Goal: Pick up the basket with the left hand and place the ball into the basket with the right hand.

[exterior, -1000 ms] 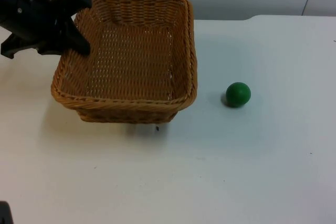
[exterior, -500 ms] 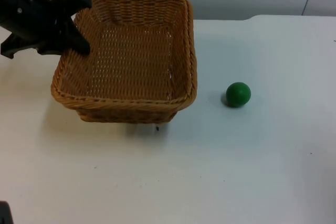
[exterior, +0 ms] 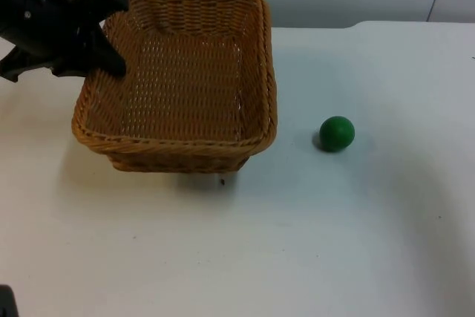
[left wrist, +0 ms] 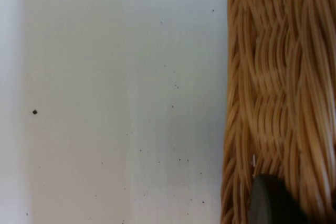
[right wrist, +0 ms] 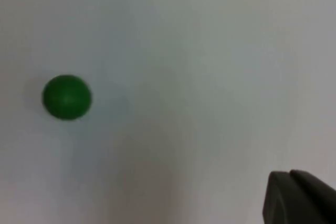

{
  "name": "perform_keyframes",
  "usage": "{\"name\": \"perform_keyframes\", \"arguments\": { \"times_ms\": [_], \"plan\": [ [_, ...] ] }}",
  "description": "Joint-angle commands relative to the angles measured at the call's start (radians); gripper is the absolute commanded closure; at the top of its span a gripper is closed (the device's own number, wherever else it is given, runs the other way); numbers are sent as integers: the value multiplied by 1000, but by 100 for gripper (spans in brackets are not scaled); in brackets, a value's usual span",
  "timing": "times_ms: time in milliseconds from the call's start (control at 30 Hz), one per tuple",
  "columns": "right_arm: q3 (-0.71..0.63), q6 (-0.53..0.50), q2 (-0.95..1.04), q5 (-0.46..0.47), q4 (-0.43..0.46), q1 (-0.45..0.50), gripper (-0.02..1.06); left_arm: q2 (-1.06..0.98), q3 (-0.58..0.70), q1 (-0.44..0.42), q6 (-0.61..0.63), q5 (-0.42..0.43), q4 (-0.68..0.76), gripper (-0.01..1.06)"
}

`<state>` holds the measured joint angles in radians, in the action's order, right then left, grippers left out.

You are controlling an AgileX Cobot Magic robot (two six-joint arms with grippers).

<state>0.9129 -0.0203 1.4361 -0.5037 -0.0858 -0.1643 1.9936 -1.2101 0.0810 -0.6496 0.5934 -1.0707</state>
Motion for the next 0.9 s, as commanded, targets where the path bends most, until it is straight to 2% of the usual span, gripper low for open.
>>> {"name": "perform_keyframes", "arguments": {
  "times_ms": [0,67,100,133,167,233,267,333,433,867],
  "plan": [
    [56,-5,61,-43,-13,-39,105,-19,-1,1,4,3,-23,105],
    [107,0,139,-62,-12,-83,98,-19,-1,1,4,3,-23,105],
    [107,0,139,-62,-12,-83,98,-19,-1,1,4,3,-23,105],
    [124,15,166,-61,-10,-102,91,-19,-1,1,4,3,-23,105],
    [151,43,210,-59,-7,-134,73,-19,-1,1,4,1,-23,105],
    [169,94,254,-36,-7,-155,50,-19,-1,1,4,-1,-23,105],
    [169,94,254,-36,-7,-155,50,-19,-1,1,4,-1,-23,105],
    [188,151,299,-18,-12,-171,28,-19,-1,1,4,-1,-23,105],
    [205,201,336,-5,-19,-185,26,-19,-1,1,4,-1,-23,105],
    [259,231,474,103,-15,-233,28,-19,-1,1,4,-16,-22,105]
  ]
}}
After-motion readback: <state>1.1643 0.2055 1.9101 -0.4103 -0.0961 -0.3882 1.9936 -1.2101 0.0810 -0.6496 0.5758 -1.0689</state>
